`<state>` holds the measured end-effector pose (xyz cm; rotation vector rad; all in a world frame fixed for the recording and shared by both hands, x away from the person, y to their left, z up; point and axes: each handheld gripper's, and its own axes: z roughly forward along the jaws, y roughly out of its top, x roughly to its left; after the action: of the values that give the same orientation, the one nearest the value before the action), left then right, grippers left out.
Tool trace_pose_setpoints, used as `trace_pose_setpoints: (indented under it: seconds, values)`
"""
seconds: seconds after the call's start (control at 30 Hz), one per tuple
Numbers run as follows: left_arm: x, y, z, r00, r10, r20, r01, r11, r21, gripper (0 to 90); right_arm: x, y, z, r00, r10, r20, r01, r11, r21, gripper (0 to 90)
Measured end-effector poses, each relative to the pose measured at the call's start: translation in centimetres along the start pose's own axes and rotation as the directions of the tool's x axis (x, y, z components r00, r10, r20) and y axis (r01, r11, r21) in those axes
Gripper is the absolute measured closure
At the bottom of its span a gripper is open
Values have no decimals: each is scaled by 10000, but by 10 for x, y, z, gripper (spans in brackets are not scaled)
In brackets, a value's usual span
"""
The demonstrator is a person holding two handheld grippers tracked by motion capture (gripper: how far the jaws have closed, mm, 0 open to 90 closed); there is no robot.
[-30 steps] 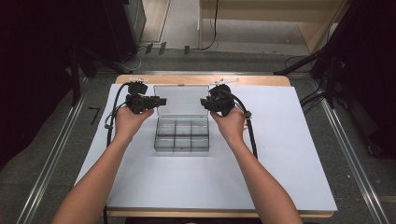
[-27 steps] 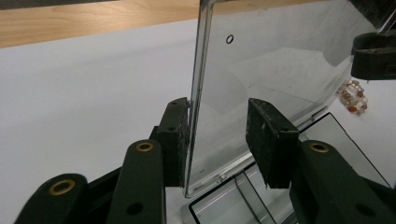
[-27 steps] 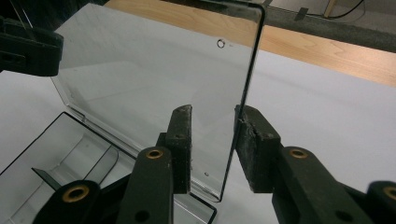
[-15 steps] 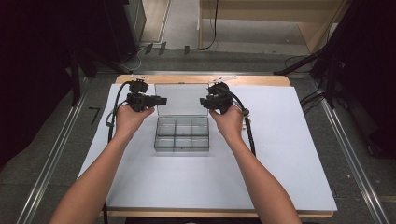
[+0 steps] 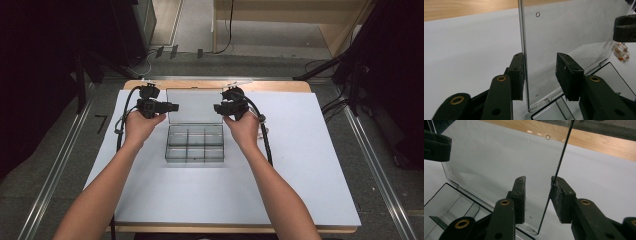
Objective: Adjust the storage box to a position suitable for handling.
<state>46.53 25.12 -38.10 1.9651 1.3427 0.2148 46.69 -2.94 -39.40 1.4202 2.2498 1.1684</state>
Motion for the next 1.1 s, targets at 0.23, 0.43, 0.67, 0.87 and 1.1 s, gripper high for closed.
trace_pose_setpoints:
  seconds: [0.23,0.43,0.67,0.87,1.1]
  values:
    - [3,1,4,9999,-145,-11,145,9999,66,597,-1,1,5,9999,157,66,-158,9998,149,651]
    - [7,2,7,9988,-488,5,488,9986,192,619,-2,3,9,9991,415,125,-420,9983,397,646]
    - [7,5,13,9985,-483,-259,497,9972,558,616,-3,4,15,9976,663,192,-674,9959,610,640]
    - [8,8,18,9977,-572,-355,599,9950,799,606,-5,4,18,9958,903,161,-912,9931,730,633]
    - [10,10,21,9966,-753,-333,783,9919,1003,591,-6,5,22,9941,1069,192,-1082,9897,935,617]
